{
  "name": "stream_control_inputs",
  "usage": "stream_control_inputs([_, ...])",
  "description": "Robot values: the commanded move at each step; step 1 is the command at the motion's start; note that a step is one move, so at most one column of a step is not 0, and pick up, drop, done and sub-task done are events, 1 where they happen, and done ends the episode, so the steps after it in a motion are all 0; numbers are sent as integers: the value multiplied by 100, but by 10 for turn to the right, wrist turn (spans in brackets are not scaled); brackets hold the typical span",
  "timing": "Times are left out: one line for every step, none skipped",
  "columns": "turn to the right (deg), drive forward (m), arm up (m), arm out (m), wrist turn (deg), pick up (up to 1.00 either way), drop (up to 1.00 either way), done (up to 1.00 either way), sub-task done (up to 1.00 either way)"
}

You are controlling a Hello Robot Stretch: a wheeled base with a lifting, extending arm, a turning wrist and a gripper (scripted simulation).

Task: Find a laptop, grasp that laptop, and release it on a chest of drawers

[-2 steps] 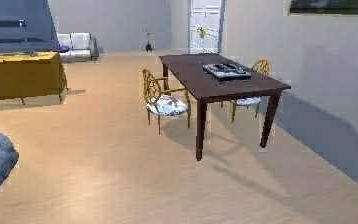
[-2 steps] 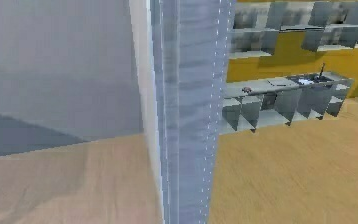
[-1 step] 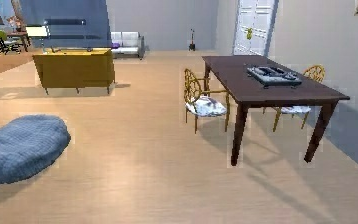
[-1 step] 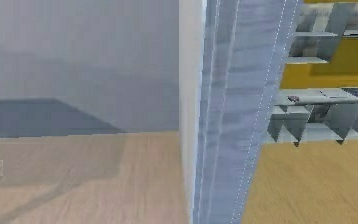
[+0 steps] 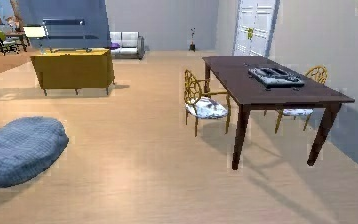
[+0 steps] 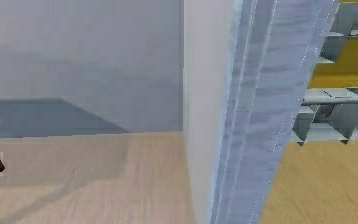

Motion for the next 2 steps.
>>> stream_control_inputs([-150, 0, 0, 0, 0, 0, 0, 0, 0])
stream_control_inputs([0, 100, 0, 0, 0, 0, 0, 0, 0])
